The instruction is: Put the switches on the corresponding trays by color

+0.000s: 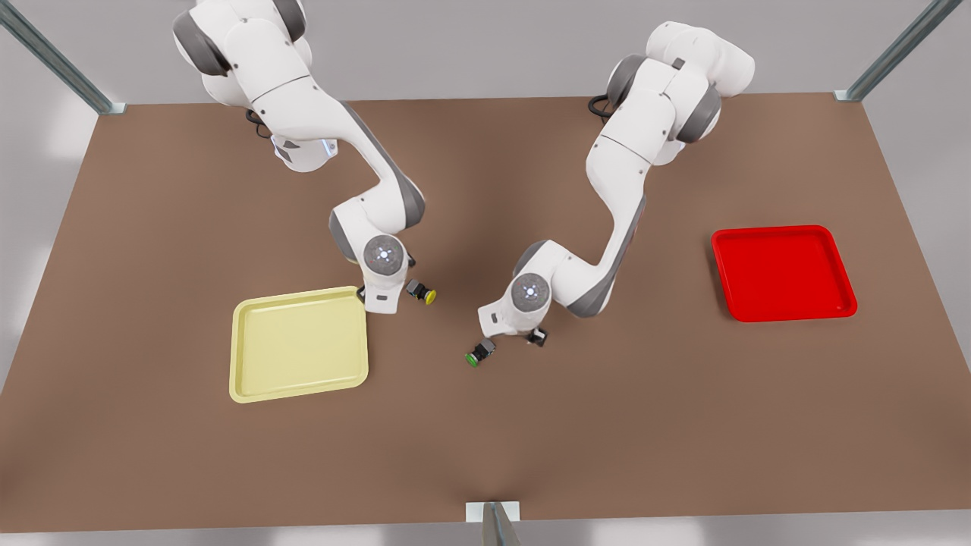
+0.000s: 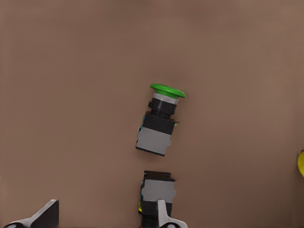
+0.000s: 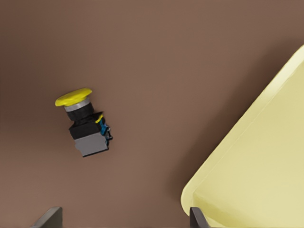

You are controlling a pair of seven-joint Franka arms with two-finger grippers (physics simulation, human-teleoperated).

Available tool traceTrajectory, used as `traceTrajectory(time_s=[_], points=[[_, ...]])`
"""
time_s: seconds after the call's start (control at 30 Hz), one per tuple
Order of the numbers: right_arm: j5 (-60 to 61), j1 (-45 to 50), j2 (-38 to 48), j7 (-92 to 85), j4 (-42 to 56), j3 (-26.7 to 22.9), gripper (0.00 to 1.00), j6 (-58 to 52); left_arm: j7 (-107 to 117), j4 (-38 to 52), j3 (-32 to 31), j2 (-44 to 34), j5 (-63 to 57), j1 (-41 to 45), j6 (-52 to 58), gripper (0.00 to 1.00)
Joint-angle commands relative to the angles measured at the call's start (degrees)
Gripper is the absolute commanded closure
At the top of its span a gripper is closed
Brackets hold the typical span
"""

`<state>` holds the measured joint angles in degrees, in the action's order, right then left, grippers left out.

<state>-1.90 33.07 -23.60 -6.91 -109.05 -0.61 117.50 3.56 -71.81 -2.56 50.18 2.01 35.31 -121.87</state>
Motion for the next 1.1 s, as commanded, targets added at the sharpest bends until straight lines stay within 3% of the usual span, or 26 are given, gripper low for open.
traceTrajectory(time_s=[0.0,0.13,0.3,0.8,0.83,0.87,0.9,1.07], points=[[0.0,0.8,0.1,-1.5,-3.1,0.3,0.0,18.7,1.6,0.7,-0.5,-0.3,-0.2,0.0,-3.5,0.0],[0.0,1.7,0.9,-6.9,-4.8,1.6,0.0,19.8,1.4,3.0,-0.7,1.1,-0.3,0.2,-3.9,0.0],[0.1,3.3,0.3,-6.8,-10.3,1.7,0.0,29.2,0.4,2.9,-0.7,3.5,-0.6,1.0,-4.2,0.0],[0.0,3.7,-5.9,-6.7,-9.7,1.6,0.0,32.0,0.7,1.7,-0.7,5.3,-0.7,1.3,-3.5,0.0],[0.0,3.7,-6.3,-6.8,-9.7,1.6,0.03,32.0,0.7,1.3,-0.7,5.3,-0.7,1.5,-2.8,0.0],[0.0,3.7,-6.4,-6.8,-9.6,1.6,0.18,32.0,0.9,1.3,-0.7,5.3,-0.7,1.6,-2.6,0.0],[0.0,3.7,-6.4,-6.9,-9.5,1.6,0.26,32.0,0.9,1.3,-0.7,5.3,-0.7,1.8,-1.9,0.0],[0.0,3.7,-6.6,-6.9,-9.3,1.6,0.44,31.9,1.0,1.2,-0.7,5.4,-0.5,3.2,-1.3,0.0]])
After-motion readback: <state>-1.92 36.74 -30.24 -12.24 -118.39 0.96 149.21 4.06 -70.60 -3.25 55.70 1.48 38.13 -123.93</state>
